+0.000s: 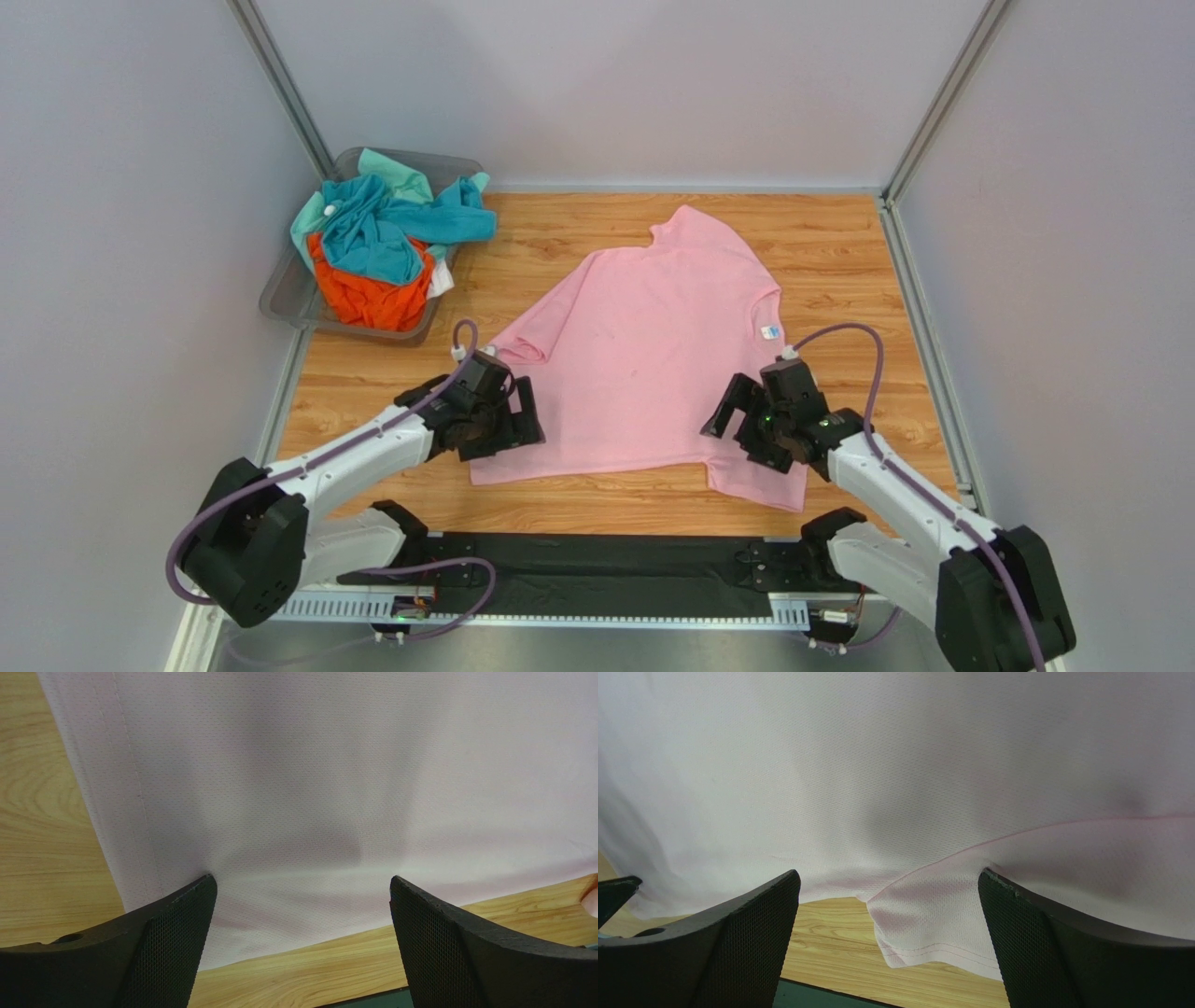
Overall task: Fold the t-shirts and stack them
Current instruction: Flatten the tshirt out
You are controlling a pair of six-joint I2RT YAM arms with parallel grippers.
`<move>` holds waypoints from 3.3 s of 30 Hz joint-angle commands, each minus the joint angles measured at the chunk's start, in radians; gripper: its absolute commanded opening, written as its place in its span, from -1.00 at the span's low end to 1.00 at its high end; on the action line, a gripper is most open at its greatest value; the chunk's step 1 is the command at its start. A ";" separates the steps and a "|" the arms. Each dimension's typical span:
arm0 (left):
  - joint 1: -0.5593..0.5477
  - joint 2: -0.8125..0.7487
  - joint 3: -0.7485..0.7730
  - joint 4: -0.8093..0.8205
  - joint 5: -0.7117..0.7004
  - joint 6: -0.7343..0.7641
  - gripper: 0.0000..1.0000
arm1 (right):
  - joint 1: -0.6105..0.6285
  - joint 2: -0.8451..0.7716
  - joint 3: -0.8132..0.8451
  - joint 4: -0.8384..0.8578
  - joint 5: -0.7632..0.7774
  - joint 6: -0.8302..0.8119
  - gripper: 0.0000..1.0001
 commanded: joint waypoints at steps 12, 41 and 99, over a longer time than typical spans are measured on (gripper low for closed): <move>-0.079 -0.095 -0.064 -0.077 0.117 -0.122 0.99 | -0.044 -0.462 0.001 -0.451 0.157 0.118 1.00; 0.156 0.568 0.653 -0.120 -0.084 0.122 0.31 | -0.044 0.044 0.200 -0.013 0.002 -0.350 1.00; 0.289 0.930 1.182 -0.059 -0.494 0.425 -0.85 | -0.056 0.199 0.210 -0.023 0.144 -0.370 1.00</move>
